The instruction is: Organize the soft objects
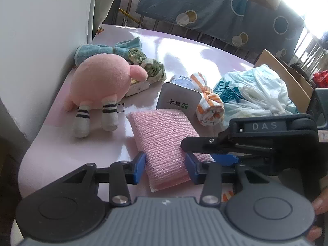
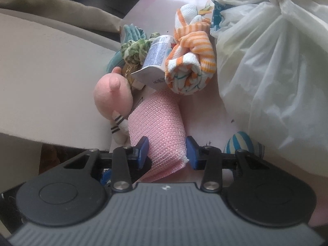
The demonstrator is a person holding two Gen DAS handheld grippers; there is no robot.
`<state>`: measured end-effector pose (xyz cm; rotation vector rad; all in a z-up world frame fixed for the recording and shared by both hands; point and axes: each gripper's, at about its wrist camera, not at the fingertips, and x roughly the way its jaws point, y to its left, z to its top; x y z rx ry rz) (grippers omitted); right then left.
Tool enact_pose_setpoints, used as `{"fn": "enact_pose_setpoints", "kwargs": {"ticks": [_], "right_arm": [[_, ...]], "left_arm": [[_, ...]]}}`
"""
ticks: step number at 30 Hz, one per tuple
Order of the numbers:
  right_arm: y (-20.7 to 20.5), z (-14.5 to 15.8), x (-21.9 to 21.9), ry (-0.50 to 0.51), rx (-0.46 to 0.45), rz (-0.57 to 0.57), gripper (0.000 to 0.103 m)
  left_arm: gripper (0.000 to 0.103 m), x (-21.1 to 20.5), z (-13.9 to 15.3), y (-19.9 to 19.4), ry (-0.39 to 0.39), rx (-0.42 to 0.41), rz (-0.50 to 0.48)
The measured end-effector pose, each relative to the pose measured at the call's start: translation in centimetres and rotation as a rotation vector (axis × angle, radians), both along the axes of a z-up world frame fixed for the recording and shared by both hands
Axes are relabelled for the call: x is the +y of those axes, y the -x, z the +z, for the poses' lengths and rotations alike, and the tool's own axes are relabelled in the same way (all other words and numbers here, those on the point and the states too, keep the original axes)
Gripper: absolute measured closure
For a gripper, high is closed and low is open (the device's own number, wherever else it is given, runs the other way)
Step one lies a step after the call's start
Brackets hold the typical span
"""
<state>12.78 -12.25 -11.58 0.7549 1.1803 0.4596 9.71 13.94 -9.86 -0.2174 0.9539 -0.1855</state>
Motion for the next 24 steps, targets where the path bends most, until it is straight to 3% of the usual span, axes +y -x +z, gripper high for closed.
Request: {"fn": "enact_pose_setpoints", "kwargs": {"ticks": [8,15,24], "right_arm": [[2.5,0.5,0.1,-0.006,0.002,0.072,0.065],[3.3,2.0,1.0,0.103,-0.107,0.125,0.060],[2.6,2.2,0.7,0.108,-0.120,0.100,0.058]], "left_arm": [[0.059,-0.7,1.2,2.9,-0.075,0.024,-0.053],[0.061,-1.1,0.8,3.8,-0.179,0.030,-0.057],[0.060,-0.5,1.3,4.3,-0.193,0.007,-0.045]]}}
